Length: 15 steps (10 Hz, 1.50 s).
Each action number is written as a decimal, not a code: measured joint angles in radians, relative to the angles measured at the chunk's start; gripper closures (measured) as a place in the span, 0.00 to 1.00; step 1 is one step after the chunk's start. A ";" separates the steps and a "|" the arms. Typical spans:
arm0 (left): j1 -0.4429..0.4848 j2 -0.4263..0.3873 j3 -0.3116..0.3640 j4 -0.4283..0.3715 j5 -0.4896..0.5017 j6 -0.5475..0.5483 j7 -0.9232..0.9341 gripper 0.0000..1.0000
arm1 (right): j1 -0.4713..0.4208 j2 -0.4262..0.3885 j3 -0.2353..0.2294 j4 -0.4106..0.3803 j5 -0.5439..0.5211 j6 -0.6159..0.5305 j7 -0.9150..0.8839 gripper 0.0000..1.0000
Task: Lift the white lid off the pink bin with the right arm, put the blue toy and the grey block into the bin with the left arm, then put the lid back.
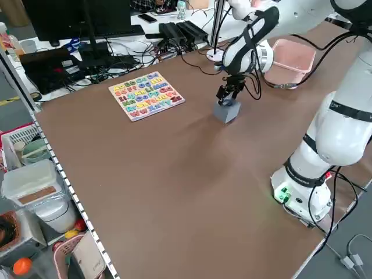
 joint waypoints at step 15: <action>0.052 0.020 -0.001 0.053 -0.002 -0.096 -0.001 0.00 | -0.001 0.000 0.000 0.000 0.000 0.001 0.000 0.93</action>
